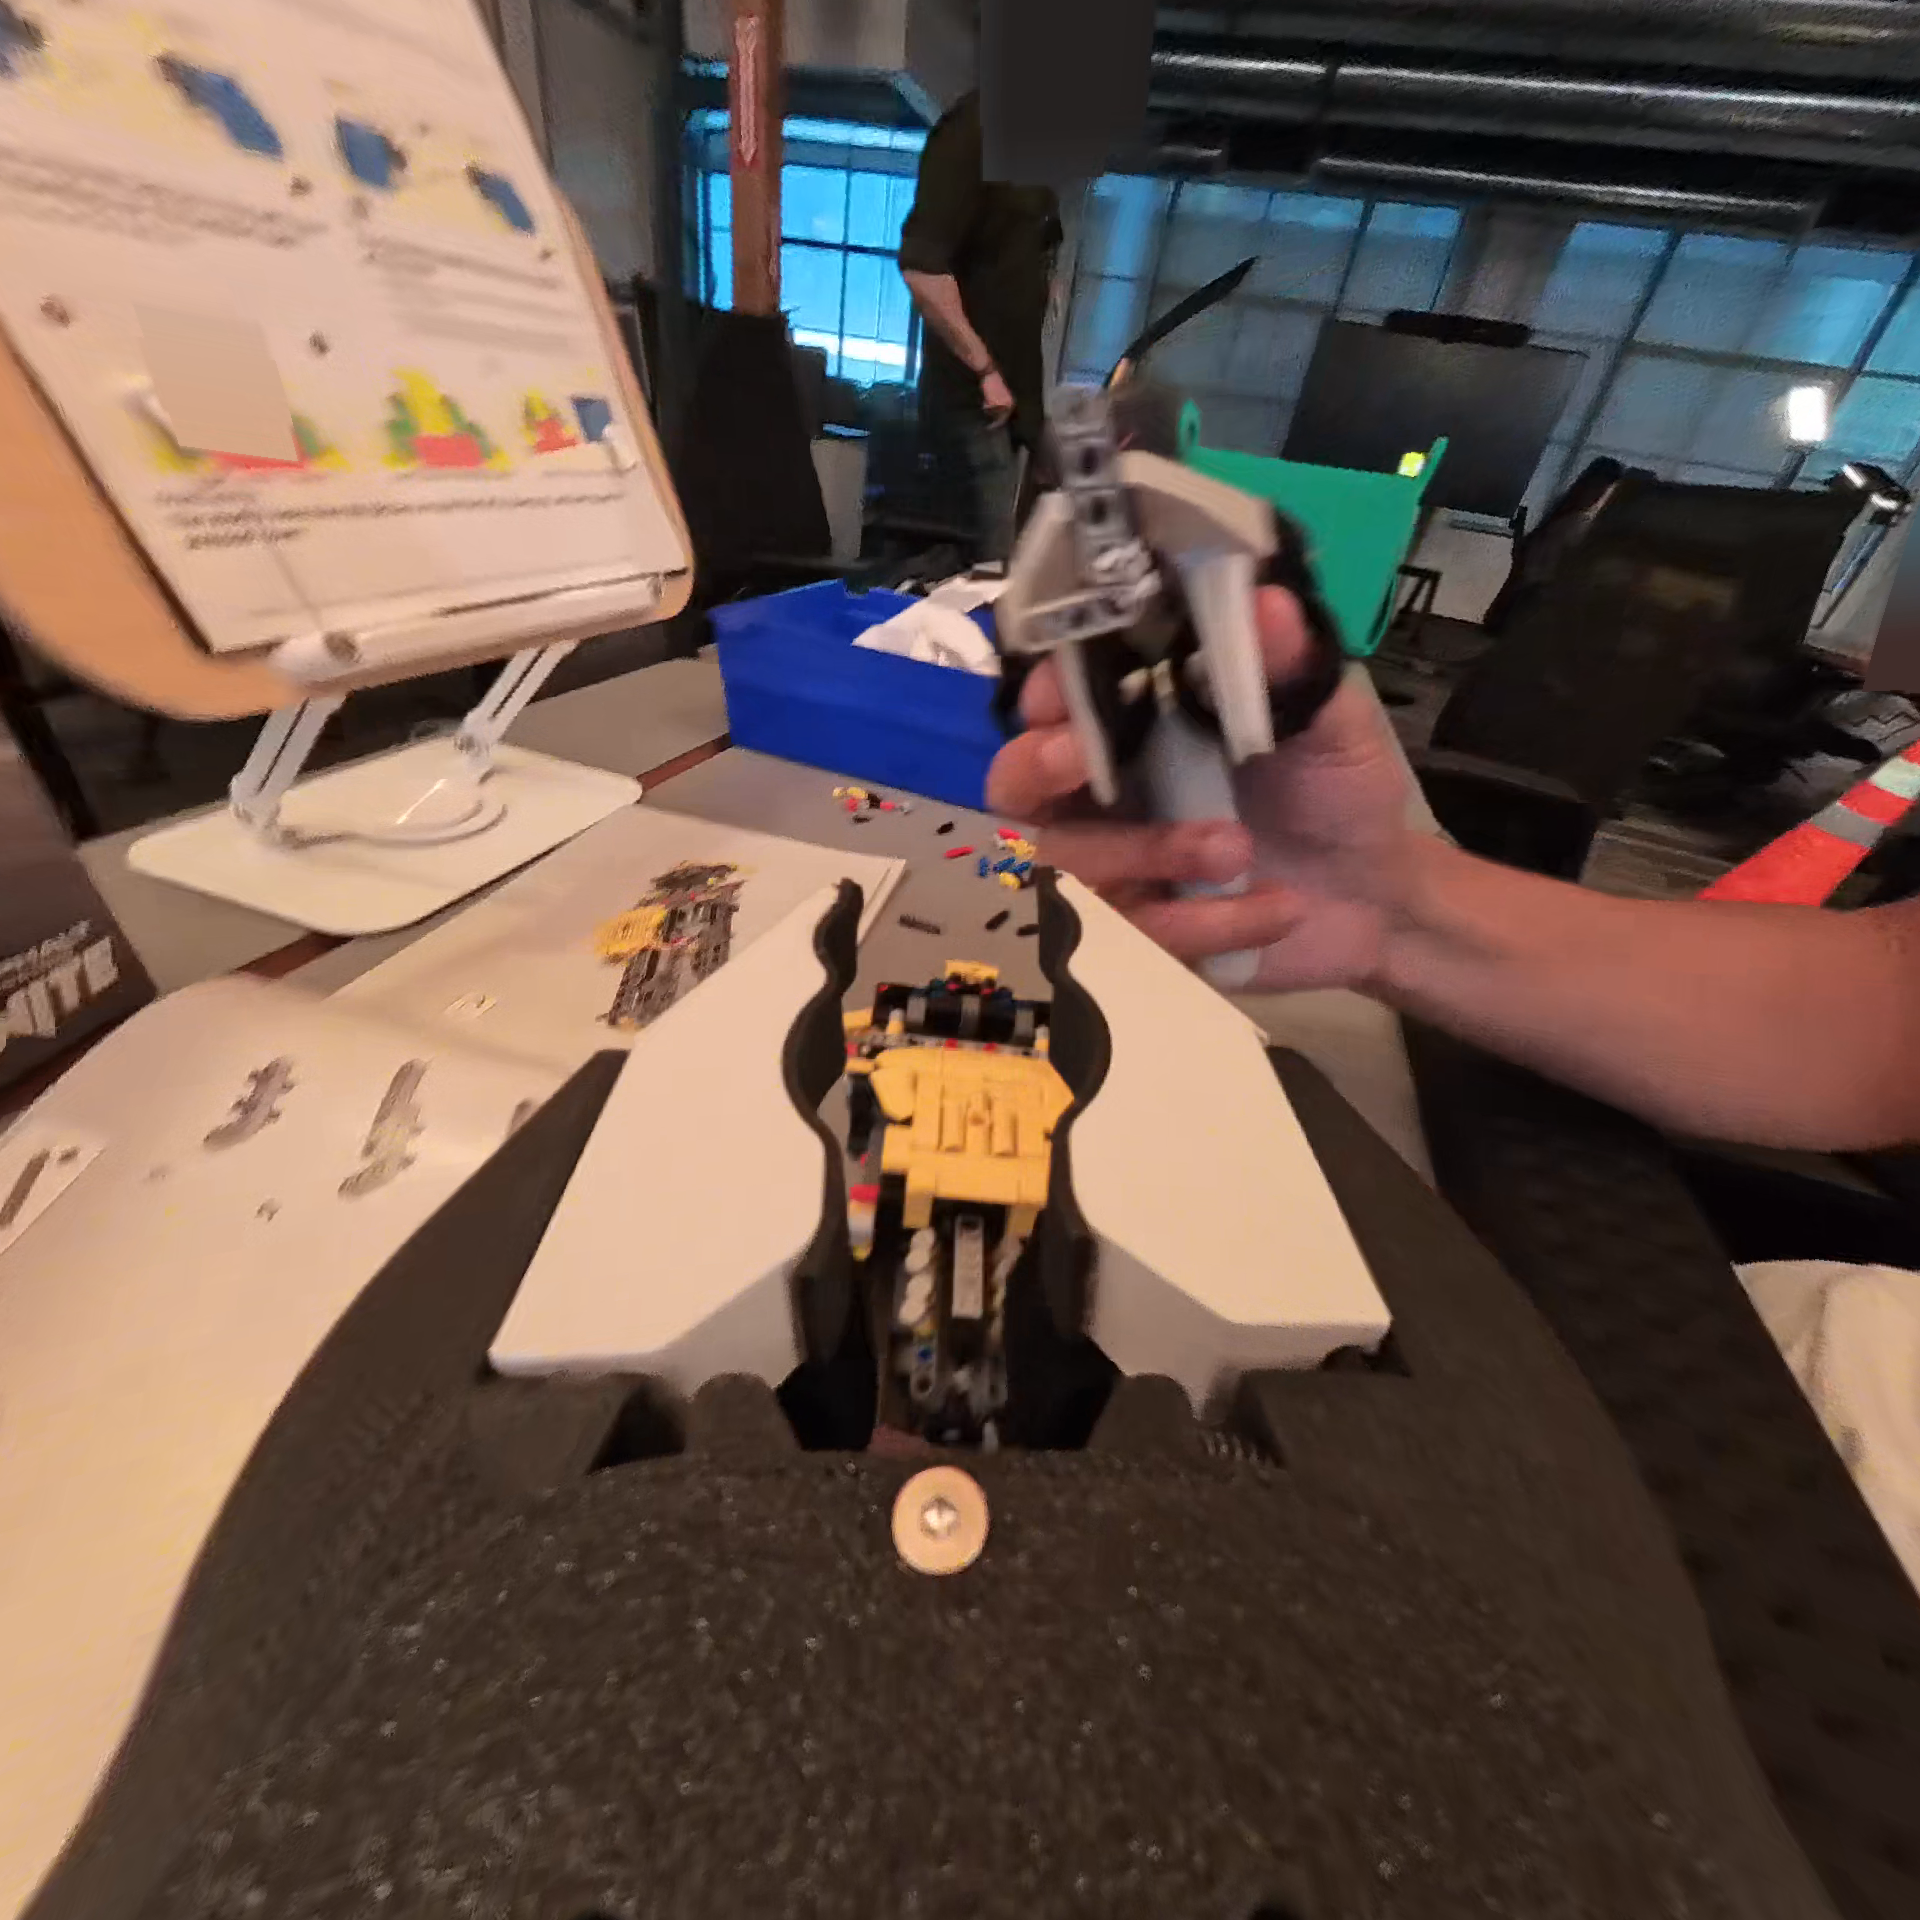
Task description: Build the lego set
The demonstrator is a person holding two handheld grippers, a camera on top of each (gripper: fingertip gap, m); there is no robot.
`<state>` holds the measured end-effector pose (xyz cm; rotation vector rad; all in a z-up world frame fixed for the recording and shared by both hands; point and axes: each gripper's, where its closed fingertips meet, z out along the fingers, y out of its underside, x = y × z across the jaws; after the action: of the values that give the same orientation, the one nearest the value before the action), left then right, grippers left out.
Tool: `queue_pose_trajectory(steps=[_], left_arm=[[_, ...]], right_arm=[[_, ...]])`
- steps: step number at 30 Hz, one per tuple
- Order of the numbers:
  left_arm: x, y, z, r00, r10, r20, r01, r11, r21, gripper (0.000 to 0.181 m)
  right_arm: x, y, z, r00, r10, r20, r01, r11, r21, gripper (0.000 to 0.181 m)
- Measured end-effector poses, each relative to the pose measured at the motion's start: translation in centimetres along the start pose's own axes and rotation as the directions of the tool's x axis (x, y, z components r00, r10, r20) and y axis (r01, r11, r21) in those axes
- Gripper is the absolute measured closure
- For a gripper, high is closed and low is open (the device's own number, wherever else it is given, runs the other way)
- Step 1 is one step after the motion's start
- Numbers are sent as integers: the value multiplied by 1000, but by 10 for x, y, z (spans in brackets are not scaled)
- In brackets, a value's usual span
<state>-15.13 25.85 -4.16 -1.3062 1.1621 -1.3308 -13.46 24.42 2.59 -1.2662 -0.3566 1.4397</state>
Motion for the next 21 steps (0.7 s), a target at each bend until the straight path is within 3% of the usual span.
queue_pose_trajectory(steps=[2,5,10,12,16,21], left_arm=[[14,-7,5,999,52,-3,-52,998,42,146],[19,-16,7,998,62,26,-64,993,100,144],[18,-20,11,998,47,49,-53,991,120,144],[22,-17,14,998,49,32,-52,994,101,144],[8,-8,18,990,65,124,-71,996,49,148],[2,1,18,995,-16,94,14,1000,18,151]], right_arm=[[5,-7,-3,986,125,112,-140,980,142,176],[11,-4,-7,961,212,179,-247,947,206,176],[14,21,2,979,176,99,-189,972,137,176],[21,24,2,982,177,61,-184,972,146,176],[22,31,6,984,174,45,-178,977,117,176],[21,31,3,992,126,28,-128,986,106,176]])
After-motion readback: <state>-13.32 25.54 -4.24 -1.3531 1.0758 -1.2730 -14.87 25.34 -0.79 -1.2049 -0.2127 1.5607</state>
